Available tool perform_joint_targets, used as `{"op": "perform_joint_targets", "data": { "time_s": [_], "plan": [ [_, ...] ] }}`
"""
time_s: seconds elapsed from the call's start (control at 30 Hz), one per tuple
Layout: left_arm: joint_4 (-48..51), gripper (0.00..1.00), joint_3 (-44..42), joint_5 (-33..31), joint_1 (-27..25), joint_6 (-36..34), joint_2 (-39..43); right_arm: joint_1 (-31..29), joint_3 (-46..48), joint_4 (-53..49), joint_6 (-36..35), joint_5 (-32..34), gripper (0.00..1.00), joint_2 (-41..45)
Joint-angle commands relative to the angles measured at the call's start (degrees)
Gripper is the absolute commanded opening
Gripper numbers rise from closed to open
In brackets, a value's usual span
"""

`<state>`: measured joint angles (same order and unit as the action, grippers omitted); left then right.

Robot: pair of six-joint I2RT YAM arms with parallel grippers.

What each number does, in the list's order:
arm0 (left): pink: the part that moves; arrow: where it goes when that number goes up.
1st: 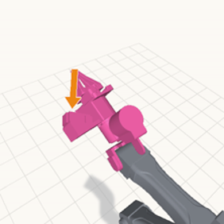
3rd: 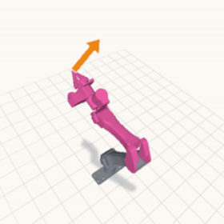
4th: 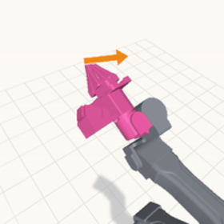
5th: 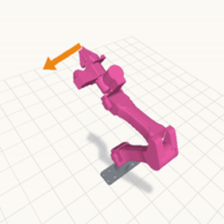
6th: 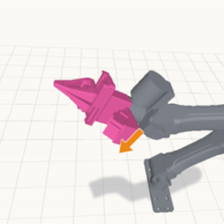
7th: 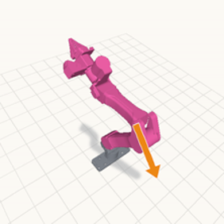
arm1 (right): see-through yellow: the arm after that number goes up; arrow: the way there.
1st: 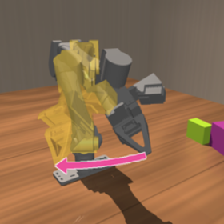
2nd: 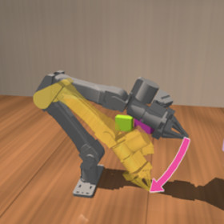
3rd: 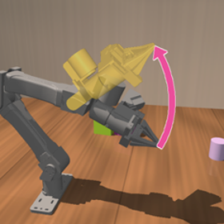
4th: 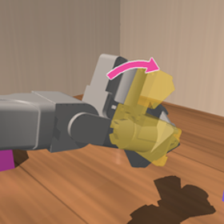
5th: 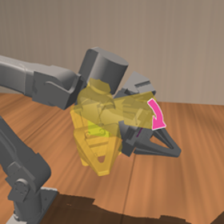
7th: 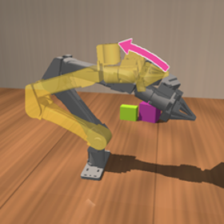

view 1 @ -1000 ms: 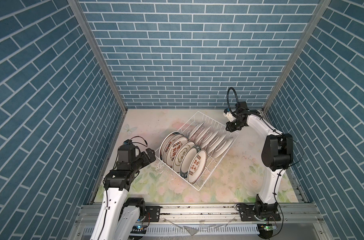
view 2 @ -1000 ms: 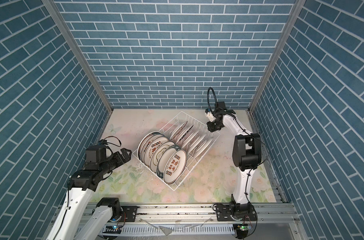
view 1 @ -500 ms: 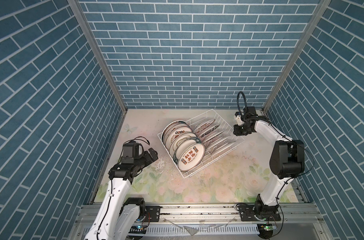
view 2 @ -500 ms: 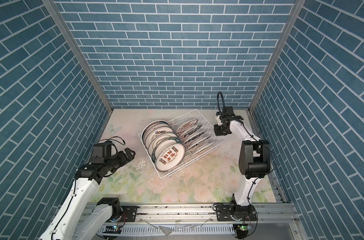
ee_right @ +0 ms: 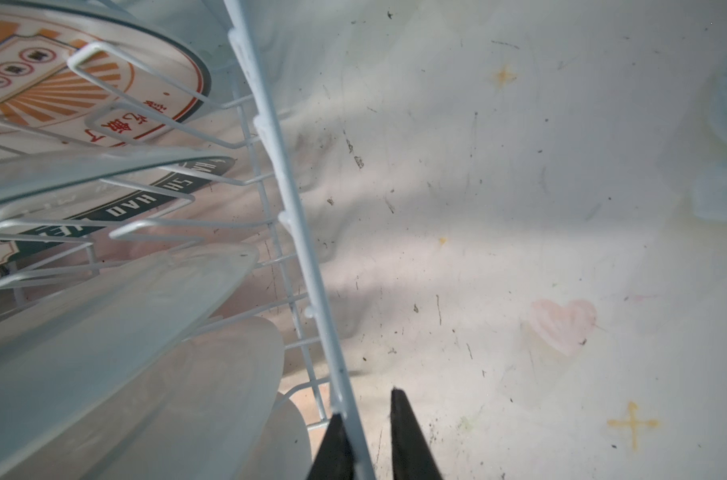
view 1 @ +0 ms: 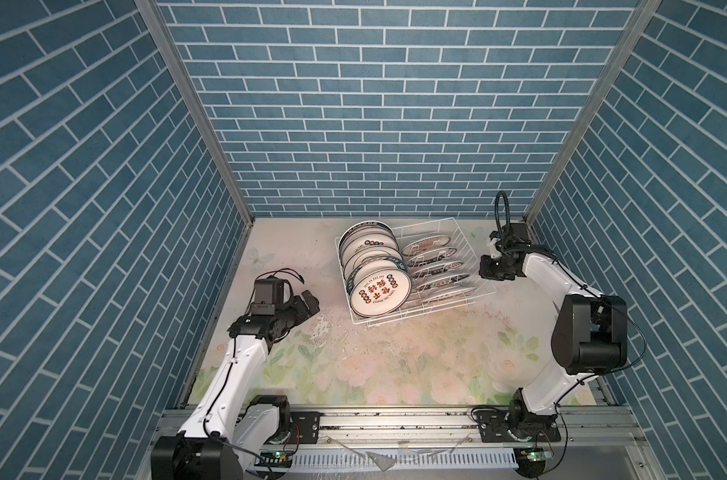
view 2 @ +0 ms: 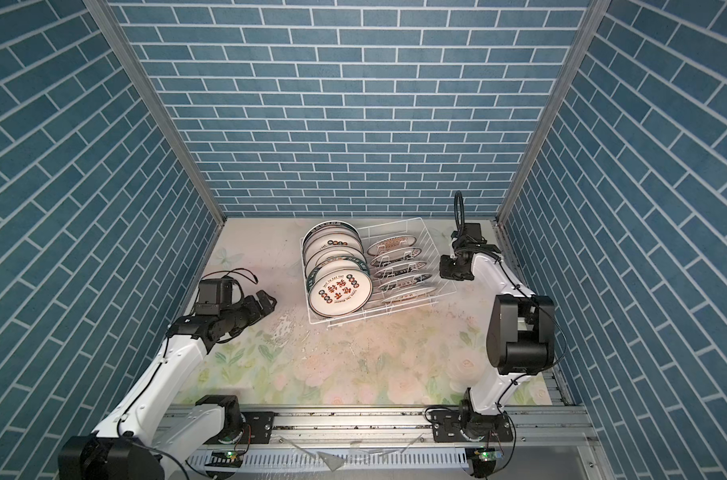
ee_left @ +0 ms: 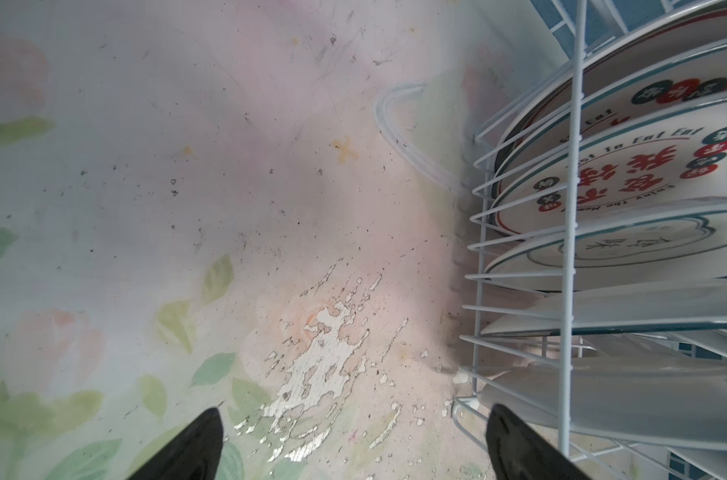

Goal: Unload the plates from the dish rack

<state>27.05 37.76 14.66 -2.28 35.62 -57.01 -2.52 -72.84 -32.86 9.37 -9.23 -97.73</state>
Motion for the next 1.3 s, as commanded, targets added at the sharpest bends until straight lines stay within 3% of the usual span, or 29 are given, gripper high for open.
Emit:
{"op": "perform_joint_targets", "data": {
  "time_s": [0.0, 0.57, 1.27],
  "plan": [
    [-4.6, 0.99, -1.2, 1.6, -0.3, 0.2, -1.9, 2.6, 4.6, -3.4, 9.7, 8.8, 0.15, -1.3],
    [-9.9, 0.99, -2.8, 3.0, -1.9, -0.4, -7.4, 7.4, 14.1, 0.6, 13.1, 8.0, 0.17, 3.0],
    [-13.0, 0.99, -4.8, 5.3, -3.3, -0.8, -8.0, 11.3, 22.8, 1.7, 15.0, 9.3, 0.3, 10.6]
  ]
}}
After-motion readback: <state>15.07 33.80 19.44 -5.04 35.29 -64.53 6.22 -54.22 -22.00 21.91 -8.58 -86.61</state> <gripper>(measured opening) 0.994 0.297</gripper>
